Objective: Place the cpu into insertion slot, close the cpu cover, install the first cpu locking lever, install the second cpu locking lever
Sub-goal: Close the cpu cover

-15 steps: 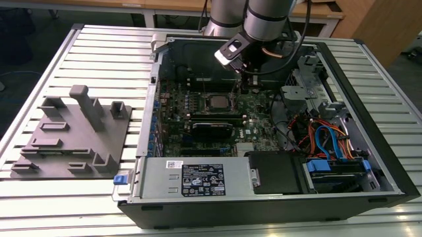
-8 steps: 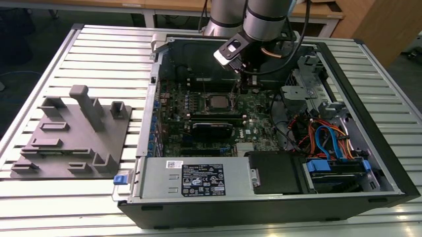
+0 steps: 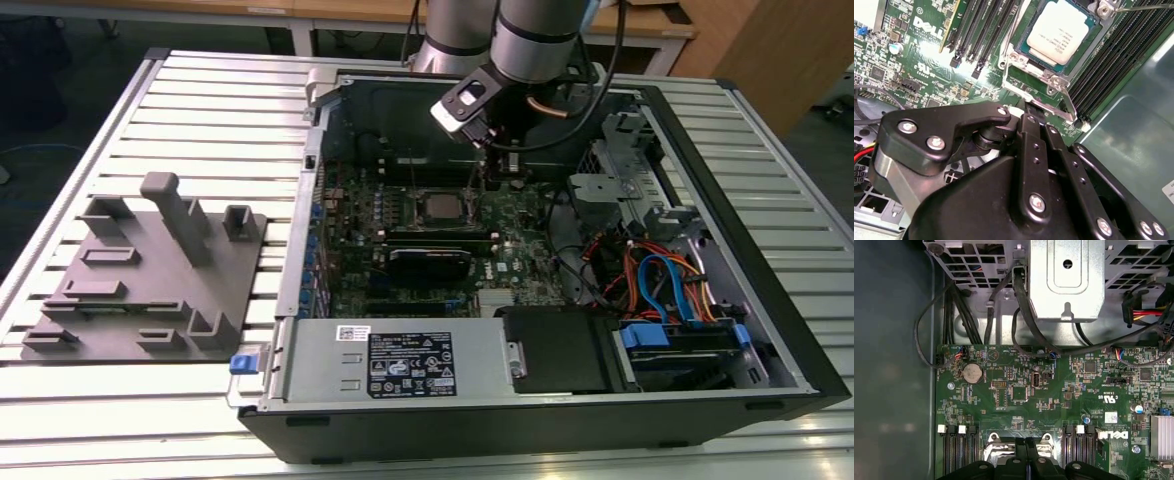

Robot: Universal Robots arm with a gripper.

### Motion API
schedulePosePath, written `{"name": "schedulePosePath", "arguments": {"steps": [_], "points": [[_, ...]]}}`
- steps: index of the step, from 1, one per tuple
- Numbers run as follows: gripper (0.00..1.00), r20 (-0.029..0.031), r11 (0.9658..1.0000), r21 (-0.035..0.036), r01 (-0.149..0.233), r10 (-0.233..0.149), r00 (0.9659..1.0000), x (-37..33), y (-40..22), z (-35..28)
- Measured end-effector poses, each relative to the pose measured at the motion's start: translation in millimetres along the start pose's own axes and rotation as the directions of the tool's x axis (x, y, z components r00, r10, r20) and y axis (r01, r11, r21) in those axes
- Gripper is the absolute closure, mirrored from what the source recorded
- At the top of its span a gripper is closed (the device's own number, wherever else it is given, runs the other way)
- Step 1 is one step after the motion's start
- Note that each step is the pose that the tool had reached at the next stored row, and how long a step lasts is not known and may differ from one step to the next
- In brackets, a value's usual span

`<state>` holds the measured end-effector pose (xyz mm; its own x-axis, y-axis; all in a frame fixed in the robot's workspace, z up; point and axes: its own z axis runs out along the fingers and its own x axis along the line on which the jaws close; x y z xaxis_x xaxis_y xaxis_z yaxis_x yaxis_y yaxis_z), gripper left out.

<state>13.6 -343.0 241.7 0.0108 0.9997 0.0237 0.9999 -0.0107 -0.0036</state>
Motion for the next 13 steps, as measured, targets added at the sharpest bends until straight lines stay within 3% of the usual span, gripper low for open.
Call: {"name": "schedulePosePath", "arguments": {"steps": [13], "points": [[0.9,0.0,1.0,0.0,0.0,0.0,1.0,0.0,-3.2,0.1]]}}
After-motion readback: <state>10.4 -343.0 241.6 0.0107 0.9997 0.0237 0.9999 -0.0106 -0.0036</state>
